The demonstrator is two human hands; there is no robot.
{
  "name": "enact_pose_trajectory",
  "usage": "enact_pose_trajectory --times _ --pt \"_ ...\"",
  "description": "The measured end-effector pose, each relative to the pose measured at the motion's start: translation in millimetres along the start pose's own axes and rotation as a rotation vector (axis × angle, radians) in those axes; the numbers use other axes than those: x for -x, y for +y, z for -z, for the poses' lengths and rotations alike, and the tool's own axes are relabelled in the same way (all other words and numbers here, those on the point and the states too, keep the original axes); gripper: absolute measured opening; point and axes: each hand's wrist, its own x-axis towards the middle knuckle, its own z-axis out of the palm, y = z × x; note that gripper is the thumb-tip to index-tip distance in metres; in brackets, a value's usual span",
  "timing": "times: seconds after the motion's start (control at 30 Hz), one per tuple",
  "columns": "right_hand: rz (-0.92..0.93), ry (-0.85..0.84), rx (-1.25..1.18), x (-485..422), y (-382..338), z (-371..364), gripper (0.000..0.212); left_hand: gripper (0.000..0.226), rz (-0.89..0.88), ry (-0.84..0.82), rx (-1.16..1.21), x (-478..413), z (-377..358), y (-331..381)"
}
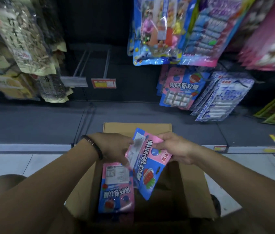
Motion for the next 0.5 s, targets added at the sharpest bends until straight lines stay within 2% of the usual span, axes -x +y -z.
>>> enact_pose_trajectory --times 0.07,0.17,0.2,0.27,0.37,0.43,0.5 --pt "0.045 0.061 -0.130 13.1 -5.5 12.1 0.023 0.093 -0.102 0.029 0.136 -3.0 -0.4 2.7" --pt "0.090 0.149 -0.331 20.5 -11.8 23.3 0.024 0.128 -0.205 0.080 0.120 -8.2 -6.3 11.1" --pt "0.090 0.173 -0.391 21.1 -15.5 26.3 0.025 0.131 -0.210 0.102 0.131 -8.6 -8.4 15.9" --pt "0.084 0.209 -0.503 19.0 -20.8 32.7 0.029 0.110 -0.262 0.198 0.247 -11.9 -12.1 20.2" --pt "0.054 0.211 -0.651 21.3 -22.7 44.7 0.030 0.060 -0.281 0.398 0.485 -19.8 -13.6 14.2" --pt "0.026 0.180 -0.643 26.0 -21.6 54.6 0.042 0.030 -0.181 0.569 0.740 -25.3 -11.3 13.8" --pt "0.047 0.218 -0.548 28.0 -22.1 63.6 0.059 0.020 -0.060 0.655 1.011 -30.3 -6.5 18.0"
